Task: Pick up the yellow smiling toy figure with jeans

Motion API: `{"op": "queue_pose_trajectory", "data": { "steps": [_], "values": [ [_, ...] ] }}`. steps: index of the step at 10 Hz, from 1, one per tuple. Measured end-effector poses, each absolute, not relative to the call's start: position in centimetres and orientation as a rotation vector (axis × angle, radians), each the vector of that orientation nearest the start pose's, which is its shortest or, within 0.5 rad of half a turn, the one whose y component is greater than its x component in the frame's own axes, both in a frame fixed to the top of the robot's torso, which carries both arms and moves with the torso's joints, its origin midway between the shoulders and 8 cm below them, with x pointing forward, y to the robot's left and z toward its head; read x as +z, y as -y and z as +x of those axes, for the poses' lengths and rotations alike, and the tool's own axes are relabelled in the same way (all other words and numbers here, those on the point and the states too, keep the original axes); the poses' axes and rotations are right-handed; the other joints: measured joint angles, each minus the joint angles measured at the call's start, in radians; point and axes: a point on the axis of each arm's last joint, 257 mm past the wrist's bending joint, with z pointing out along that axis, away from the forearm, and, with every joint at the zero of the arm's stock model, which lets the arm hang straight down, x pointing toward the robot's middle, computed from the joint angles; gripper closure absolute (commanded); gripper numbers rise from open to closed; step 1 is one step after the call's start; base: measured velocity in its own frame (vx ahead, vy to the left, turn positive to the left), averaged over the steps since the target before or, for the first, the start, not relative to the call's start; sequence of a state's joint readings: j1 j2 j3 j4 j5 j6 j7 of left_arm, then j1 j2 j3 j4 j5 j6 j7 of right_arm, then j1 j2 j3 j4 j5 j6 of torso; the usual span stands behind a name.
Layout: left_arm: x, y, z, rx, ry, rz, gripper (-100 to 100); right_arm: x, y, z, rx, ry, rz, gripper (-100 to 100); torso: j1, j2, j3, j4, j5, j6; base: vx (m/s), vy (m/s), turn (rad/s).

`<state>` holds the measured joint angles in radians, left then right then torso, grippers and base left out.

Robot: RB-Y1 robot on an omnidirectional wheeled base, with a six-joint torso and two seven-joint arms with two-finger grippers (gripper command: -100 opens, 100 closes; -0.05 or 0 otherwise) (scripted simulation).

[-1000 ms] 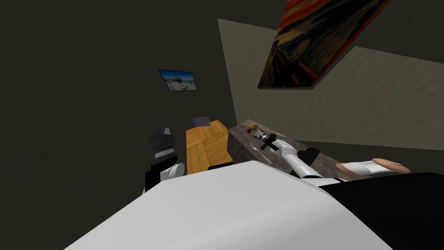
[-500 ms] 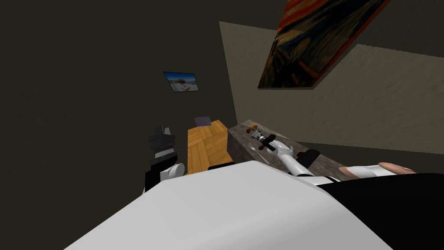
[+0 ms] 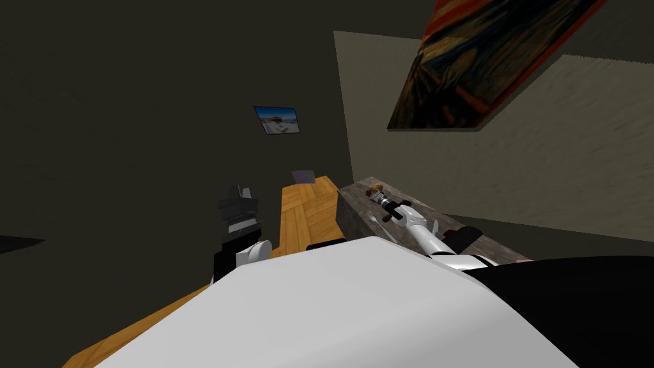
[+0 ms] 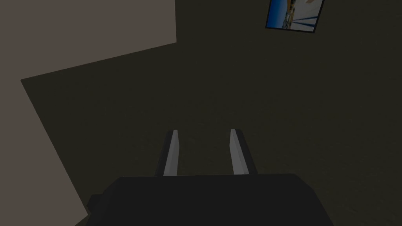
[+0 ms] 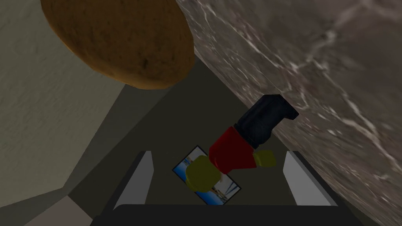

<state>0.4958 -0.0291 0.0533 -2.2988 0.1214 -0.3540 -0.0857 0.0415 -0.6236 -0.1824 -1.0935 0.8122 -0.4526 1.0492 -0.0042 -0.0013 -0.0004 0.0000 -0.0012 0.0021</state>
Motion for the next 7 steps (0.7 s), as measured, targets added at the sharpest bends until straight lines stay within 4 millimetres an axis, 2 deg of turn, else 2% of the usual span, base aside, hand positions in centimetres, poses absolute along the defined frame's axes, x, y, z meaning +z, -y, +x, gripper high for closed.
{"op": "queue_pose_trajectory", "data": {
  "steps": [4,5,6,7],
  "values": [
    [0.57,-31.53,35.71,-1.226,-0.622,-0.811,0,-30.67,50.09,47.32,-0.563,-1.691,-0.746,100,0.002,-0.003,-0.002,-0.001,0.001,-0.001,0.0,0.0,0.0],
    [0.57,-31.53,35.71,-1.226,-0.622,-0.811,0,-30.64,50.11,47.33,-0.564,-1.691,-0.746,0,0.002,-0.003,-0.002,-0.001,0.001,-0.001,0.0,0.0,0.0],
    [0.57,-31.53,35.71,-1.226,-0.622,-0.811,0,-30.64,50.11,47.33,-0.564,-1.691,-0.746,100,0.002,-0.003,-0.002,-0.001,0.001,-0.001,0.044,0.027,-0.225],
    [0.57,-31.54,35.7,-1.225,-0.622,-0.812,0,-30.63,49.76,47.15,-0.555,-1.685,-0.759,100,0.004,-0.004,-0.003,-0.002,0.002,0.002,0.075,0.046,-0.263]
  ]
}}
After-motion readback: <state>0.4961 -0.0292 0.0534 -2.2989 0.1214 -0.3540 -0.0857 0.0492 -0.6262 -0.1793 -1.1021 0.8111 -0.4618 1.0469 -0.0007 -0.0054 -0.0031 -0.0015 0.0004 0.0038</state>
